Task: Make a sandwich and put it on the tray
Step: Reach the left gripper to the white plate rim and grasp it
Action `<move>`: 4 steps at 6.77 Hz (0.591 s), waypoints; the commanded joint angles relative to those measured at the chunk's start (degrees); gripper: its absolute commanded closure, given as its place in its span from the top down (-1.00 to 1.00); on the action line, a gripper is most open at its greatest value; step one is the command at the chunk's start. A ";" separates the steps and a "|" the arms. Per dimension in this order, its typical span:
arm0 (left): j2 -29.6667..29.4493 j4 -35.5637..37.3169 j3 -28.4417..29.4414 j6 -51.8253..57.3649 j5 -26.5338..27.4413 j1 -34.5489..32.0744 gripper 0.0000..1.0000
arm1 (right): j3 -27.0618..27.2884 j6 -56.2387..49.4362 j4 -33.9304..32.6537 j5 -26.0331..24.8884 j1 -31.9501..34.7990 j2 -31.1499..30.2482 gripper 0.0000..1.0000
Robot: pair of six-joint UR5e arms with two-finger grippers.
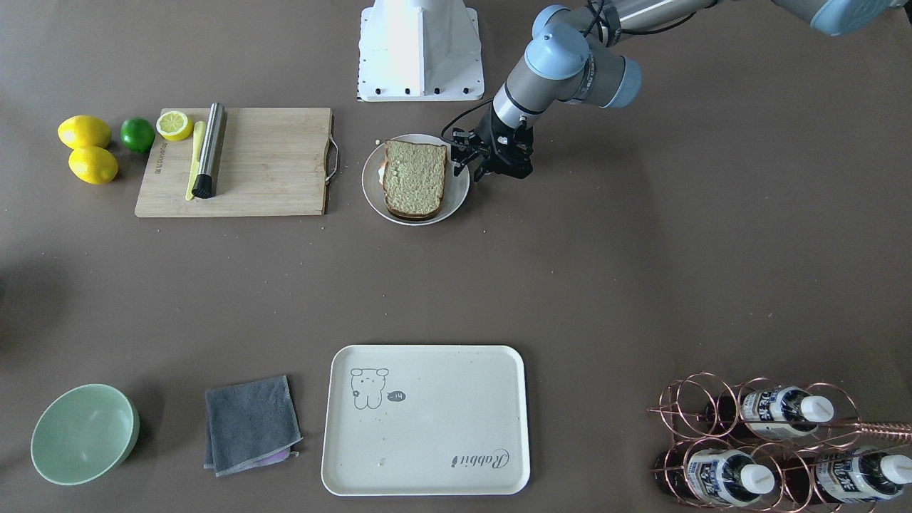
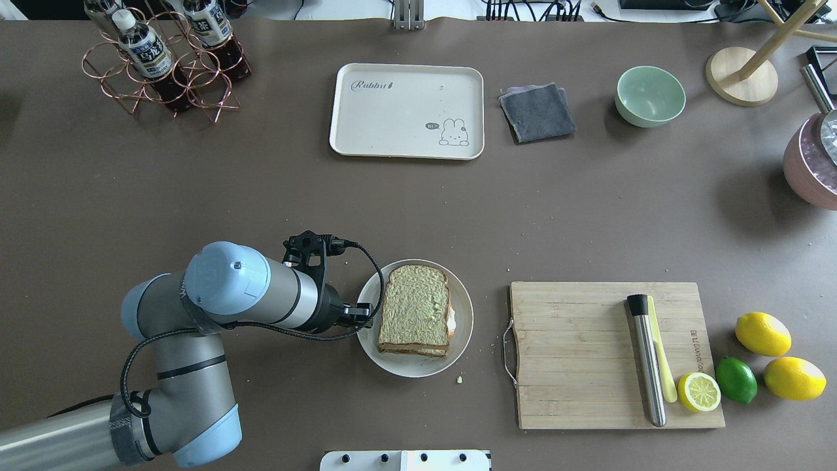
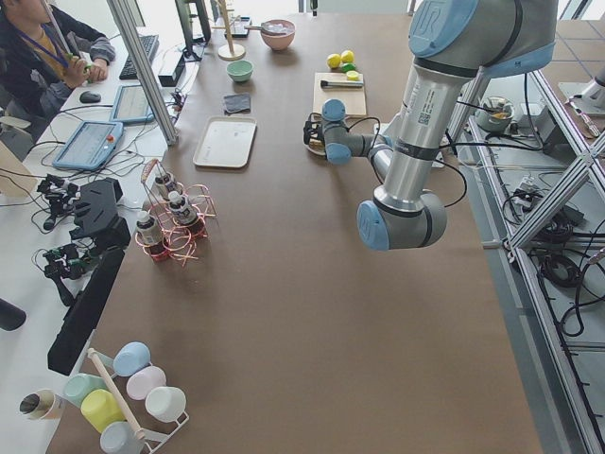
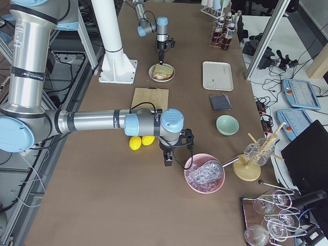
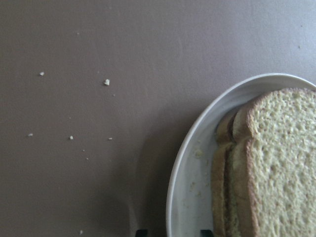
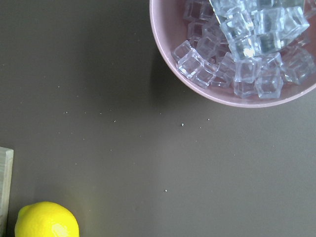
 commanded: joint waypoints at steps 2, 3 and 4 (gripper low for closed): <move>-0.15 -0.19 0.92 -0.46 0.09 0.00 -0.34 | 0.04 -0.07 0.00 -0.09 0.03 0.08 1.00; -0.24 -0.88 1.01 -1.42 0.44 0.00 -0.74 | 0.04 -0.07 0.00 -0.09 0.03 -0.01 1.00; -0.24 -0.89 1.01 -2.03 0.44 0.00 -1.00 | 0.13 -0.07 0.00 -0.09 0.03 -0.01 1.00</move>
